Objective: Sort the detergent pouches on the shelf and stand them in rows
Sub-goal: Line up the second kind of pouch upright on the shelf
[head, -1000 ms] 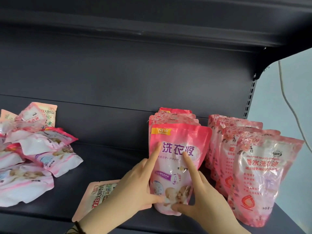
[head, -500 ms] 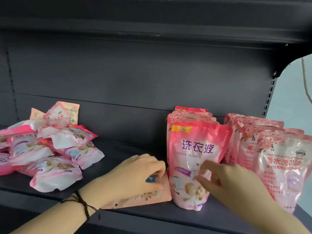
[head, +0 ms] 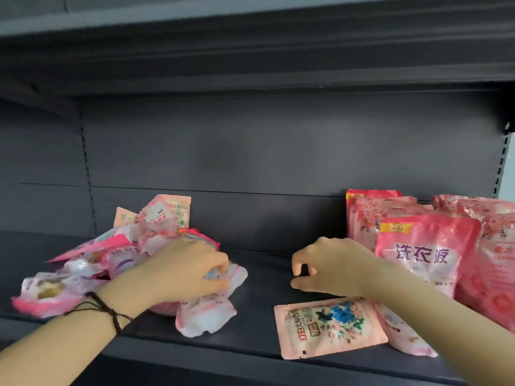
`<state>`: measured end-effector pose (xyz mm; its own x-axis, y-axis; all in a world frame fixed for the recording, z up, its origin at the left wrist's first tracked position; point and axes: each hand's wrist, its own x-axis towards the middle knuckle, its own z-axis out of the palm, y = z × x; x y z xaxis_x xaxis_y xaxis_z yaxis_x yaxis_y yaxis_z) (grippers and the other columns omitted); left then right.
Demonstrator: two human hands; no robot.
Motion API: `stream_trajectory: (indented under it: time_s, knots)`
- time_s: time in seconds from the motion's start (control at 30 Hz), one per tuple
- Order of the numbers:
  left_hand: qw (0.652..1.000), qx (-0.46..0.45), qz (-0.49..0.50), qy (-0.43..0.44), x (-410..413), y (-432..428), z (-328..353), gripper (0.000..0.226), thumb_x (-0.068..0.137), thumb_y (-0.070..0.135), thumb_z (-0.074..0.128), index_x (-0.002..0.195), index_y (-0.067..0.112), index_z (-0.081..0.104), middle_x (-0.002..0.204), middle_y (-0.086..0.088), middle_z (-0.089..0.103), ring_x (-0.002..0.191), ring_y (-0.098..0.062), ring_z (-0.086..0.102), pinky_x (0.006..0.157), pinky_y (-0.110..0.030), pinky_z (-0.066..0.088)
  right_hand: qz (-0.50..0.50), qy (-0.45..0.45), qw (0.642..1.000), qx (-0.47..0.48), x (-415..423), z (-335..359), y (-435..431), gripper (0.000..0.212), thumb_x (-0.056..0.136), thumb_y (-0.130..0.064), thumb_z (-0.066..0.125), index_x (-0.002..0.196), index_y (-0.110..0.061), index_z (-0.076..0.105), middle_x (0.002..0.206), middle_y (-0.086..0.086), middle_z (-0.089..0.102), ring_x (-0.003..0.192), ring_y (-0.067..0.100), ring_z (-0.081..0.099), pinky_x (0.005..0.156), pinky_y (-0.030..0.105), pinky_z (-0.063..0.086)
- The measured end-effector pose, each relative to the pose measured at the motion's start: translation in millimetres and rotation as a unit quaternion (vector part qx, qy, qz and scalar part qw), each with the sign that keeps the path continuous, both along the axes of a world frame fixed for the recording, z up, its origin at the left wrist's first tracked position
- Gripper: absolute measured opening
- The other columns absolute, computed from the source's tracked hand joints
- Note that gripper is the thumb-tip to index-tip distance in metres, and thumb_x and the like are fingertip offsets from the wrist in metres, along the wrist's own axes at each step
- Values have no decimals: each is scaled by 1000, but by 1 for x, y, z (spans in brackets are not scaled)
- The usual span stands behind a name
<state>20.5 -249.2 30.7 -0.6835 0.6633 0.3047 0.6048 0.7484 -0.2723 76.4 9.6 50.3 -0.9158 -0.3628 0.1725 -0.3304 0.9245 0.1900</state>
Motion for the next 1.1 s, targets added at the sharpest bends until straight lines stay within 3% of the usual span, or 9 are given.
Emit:
stream_trajectory:
  time_s: [0.1,0.3,0.43,0.57,0.63,0.73,0.87,1.0,1.1]
  knots:
    - [1000,5,-2,1,-13,-30,8,30,88,57,46,92,30,59,85,16,54,82,-5,47,74,-27,44,-14,-11,1000,-12,-19,2,-36,32,90,-56,49,107,-32,63,94,-12,59,80,12,51,72,29,44]
    - [999,-13,31,-41,-56,-57,29,30,89,60,42,100,37,58,94,14,62,81,-7,50,67,-28,40,-42,-36,998,-19,-56,12,-79,31,89,-54,50,101,-30,66,90,-13,55,80,13,52,72,31,46]
    - [995,-6,94,-43,-98,-74,29,24,89,60,42,85,39,54,84,15,59,84,-9,56,64,-28,41,-61,-57,996,-28,-94,17,-91,34,91,-53,47,99,-26,66,98,-6,64,80,18,56,76,33,49]
    - [968,101,159,-163,-151,-84,19,36,92,49,46,85,18,63,86,6,64,83,-14,57,70,-28,43,-62,-173,963,-198,-147,11,-98,39,94,-44,48,100,-11,67,87,5,70,67,19,65,64,30,55]
    - [942,172,176,-227,-176,-88,10,36,94,44,48,74,15,55,78,0,59,74,-16,54,70,-26,43,-73,-208,939,-265,-178,4,-101,37,96,-39,48,102,-9,67,87,6,69,67,19,66,60,26,56]
    - [915,245,196,-254,-200,-87,-6,34,94,39,51,67,19,48,69,1,54,65,-14,51,59,-24,39,-96,-234,915,-315,-223,-14,-108,38,96,-38,47,102,-7,67,89,7,68,67,18,66,58,25,56]
    - [870,354,198,-280,-211,-75,-27,20,92,31,55,83,12,57,53,4,53,35,-7,43,39,-17,30,-122,-264,900,-324,-269,-42,-121,46,97,-42,45,102,-1,66,93,11,67,67,20,64,60,27,58]
    - [875,380,200,-223,-220,-70,-36,11,87,34,61,88,23,61,72,11,62,62,-2,53,52,-19,34,-156,-304,889,-305,-298,-68,-136,47,96,-41,41,98,1,63,96,16,69,64,20,64,60,28,58]
    - [863,409,197,-222,-225,-72,-41,14,78,34,71,85,28,60,74,11,62,67,-1,54,54,-18,34,-186,-308,854,-376,-311,-81,-139,35,95,-35,48,101,-3,62,87,10,69,66,17,63,58,27,53]
